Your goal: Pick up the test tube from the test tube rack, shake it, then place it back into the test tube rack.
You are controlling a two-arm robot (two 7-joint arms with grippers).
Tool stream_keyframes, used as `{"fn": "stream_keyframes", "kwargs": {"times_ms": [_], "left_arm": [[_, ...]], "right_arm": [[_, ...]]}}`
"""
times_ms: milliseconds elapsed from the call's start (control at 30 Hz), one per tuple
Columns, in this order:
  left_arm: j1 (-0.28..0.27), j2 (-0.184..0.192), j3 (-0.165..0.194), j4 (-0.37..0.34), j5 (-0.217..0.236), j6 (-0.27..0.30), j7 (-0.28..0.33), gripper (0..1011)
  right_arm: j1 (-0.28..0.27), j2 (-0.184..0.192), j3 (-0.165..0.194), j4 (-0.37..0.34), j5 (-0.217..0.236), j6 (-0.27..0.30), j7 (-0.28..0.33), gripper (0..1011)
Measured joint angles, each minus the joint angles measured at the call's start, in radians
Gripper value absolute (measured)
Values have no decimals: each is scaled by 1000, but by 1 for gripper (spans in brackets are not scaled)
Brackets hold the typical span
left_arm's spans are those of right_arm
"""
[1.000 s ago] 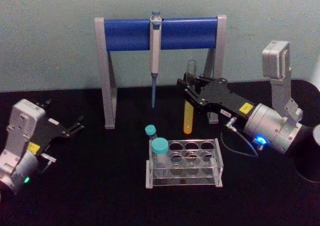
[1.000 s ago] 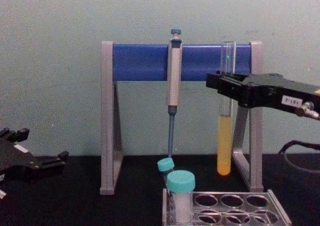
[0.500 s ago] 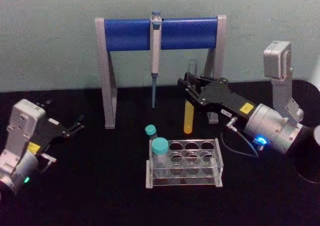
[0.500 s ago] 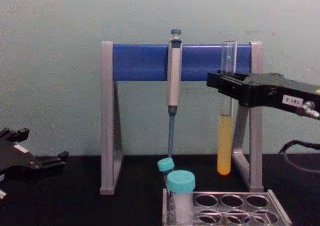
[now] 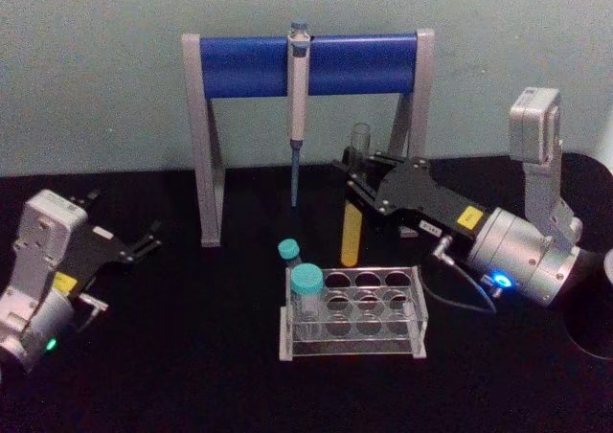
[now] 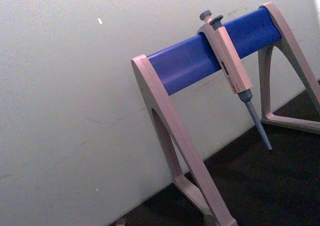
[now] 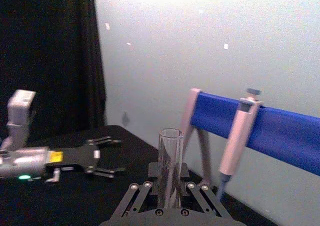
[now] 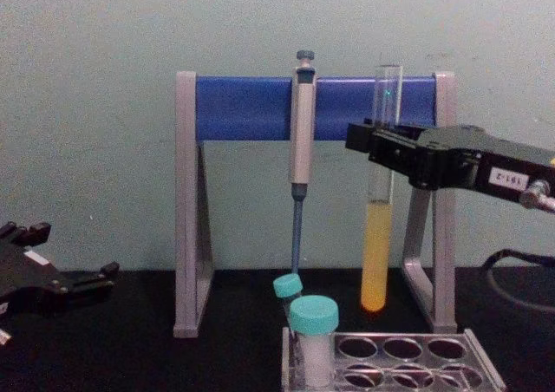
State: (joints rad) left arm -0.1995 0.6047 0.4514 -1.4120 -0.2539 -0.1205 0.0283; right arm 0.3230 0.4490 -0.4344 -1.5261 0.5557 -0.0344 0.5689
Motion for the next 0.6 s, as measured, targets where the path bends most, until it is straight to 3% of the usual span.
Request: {"fn": "stream_keyframes", "kwargs": {"times_ms": [267, 600], "left_arm": [[0, 0, 0, 0, 0, 0, 0, 1001], [0, 0, 0, 0, 0, 0, 0, 1001]], "right_arm": [[-18, 23, -21, -15, 32, -35, 67, 232], [-46, 42, -40, -17, 46, -64, 92, 232]]}}
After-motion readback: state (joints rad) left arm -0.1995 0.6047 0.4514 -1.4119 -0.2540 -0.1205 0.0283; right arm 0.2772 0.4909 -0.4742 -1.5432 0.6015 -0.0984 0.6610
